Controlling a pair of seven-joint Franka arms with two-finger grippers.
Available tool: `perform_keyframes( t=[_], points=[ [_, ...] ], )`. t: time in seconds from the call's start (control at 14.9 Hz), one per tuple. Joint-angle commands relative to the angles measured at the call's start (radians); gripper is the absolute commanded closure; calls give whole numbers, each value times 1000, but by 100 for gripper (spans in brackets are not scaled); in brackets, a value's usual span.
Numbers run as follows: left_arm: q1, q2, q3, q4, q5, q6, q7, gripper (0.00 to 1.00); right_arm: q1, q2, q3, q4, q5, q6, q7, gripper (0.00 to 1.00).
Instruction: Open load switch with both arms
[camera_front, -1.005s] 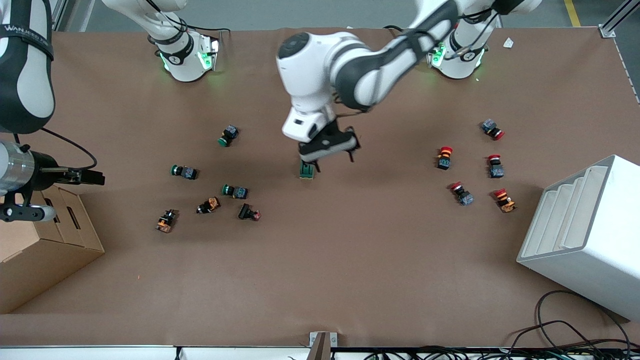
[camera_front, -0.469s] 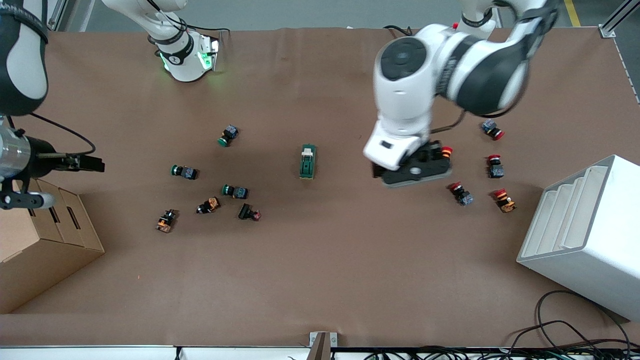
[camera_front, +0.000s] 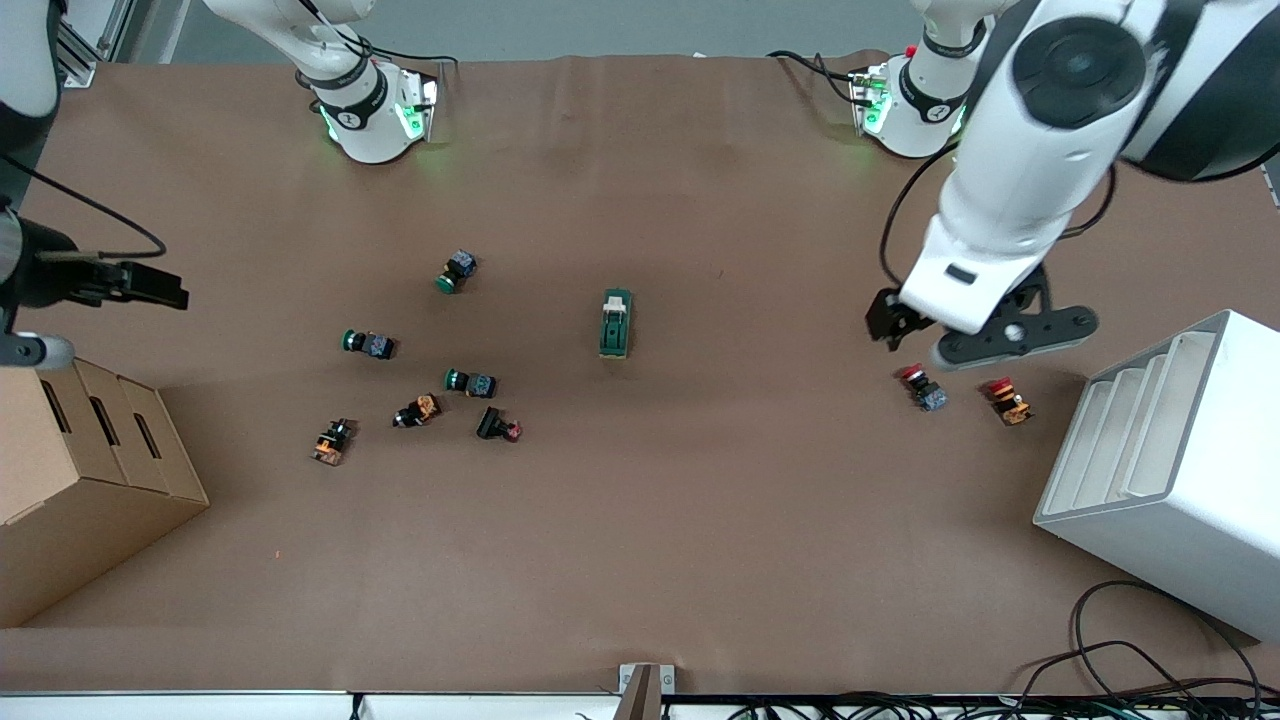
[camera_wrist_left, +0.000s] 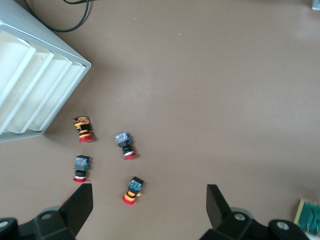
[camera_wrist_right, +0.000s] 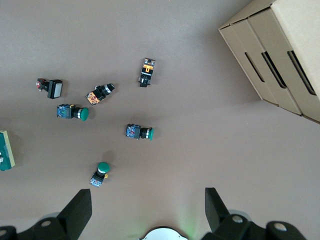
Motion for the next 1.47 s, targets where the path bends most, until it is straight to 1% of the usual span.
perform_keyframes(
  t=[0.0,0.13,0.2,0.34,0.47,0.6,0.67,0.94,1.21,1.41],
  points=[
    [-8,-103,110,-35,-65,-34,187,0,-14,-101,8,-104,14,24,-9,0],
    [-45,-146,233,-40,-112,-41,332,0,-12,-181,8,-195,14,65,-9,0],
    [-52,-167,286,-41,-159,-69,377,0,-12,-231,8,-252,14,96,-7,0],
    [-64,-195,365,-44,-227,-127,408,0,-14,-300,6,-322,16,119,-7,0],
    [-87,-219,432,-59,-275,-141,426,0,-14,-328,3,-331,16,111,-7,0],
    [-90,-245,506,-85,-321,-141,543,0,-14,-350,3,-331,17,105,-7,0],
    [-101,-265,532,-117,-324,-141,578,0,-14,-354,3,-329,17,102,-7,0],
    [-99,-321,543,-182,-322,-141,603,0,-12,-362,3,-322,19,101,-3,0],
    [-95,-336,543,-175,-318,-147,609,0,-14,-357,1,-319,30,97,2,0],
    [-92,-324,548,-170,-319,-144,609,0,-24,-337,-12,-262,46,93,10,0]
  ],
)
